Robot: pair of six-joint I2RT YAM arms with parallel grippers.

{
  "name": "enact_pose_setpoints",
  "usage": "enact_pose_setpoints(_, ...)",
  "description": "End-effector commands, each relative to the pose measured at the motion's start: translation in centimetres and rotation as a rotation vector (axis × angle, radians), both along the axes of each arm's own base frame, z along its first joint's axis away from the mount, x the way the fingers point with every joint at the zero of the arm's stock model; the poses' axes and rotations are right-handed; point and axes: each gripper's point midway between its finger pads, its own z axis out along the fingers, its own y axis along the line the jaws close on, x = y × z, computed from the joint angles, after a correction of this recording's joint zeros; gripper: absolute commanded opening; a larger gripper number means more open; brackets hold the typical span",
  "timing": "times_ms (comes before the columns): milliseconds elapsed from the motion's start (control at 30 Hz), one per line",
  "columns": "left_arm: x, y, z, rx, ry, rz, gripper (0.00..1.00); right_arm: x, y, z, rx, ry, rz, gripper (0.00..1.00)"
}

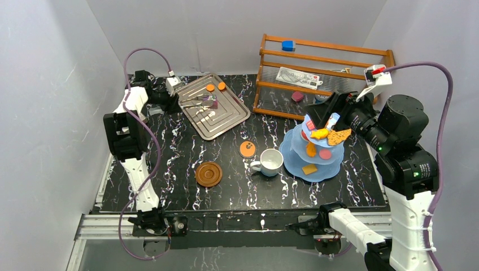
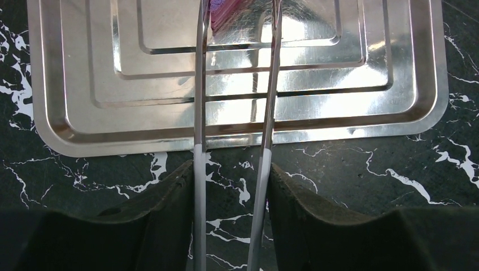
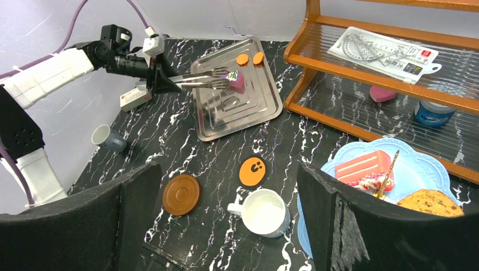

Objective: Serve the afternoon tea
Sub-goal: Pick up the desert from the tray.

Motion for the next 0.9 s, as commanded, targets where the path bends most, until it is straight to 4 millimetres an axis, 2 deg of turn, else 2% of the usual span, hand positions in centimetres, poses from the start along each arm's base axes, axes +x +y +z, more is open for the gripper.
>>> enact_pose_setpoints(0, 1.5, -0.6, 2.0, -0.011, -0.090, -0.038, 0.43, -0.3, 0.0, 2.1, 0.023, -0.061, -0.002, 0.99)
enact_pose_setpoints(133, 1.7, -1.0, 1.7, -0.015, -0.091, -0.041, 0.40, -0.3, -0.1, 2.3, 0.022, -0.061, -0.004, 0.99)
enact_pose_setpoints(333, 0.9, -1.6, 2.3, -0.026, -0.085, -0.035, 0.20, -0.6, 0.0, 2.6, 0.039, -0.069, 0.003, 0.99)
enact_pose_setpoints(433, 0.8, -1.6, 3.5, -0.035, -0.103, -0.011, 0.13, -0.9, 0.0, 2.5, 0.042, -0.071, 0.004, 0.99)
enact_pose_setpoints(533, 0.9, -1.9, 4.7, -0.058, -0.112, 0.019, 0.00, -1.2, 0.0, 2.7, 0.050, -0.079, 0.005, 0.99)
enact_pose_setpoints(867, -1.3, -4.9, 6.2, -0.066, -0.047, 0.064, 0.00, -1.9, -0.3, 2.6, 0.047, -0.109, 0.005, 0.99)
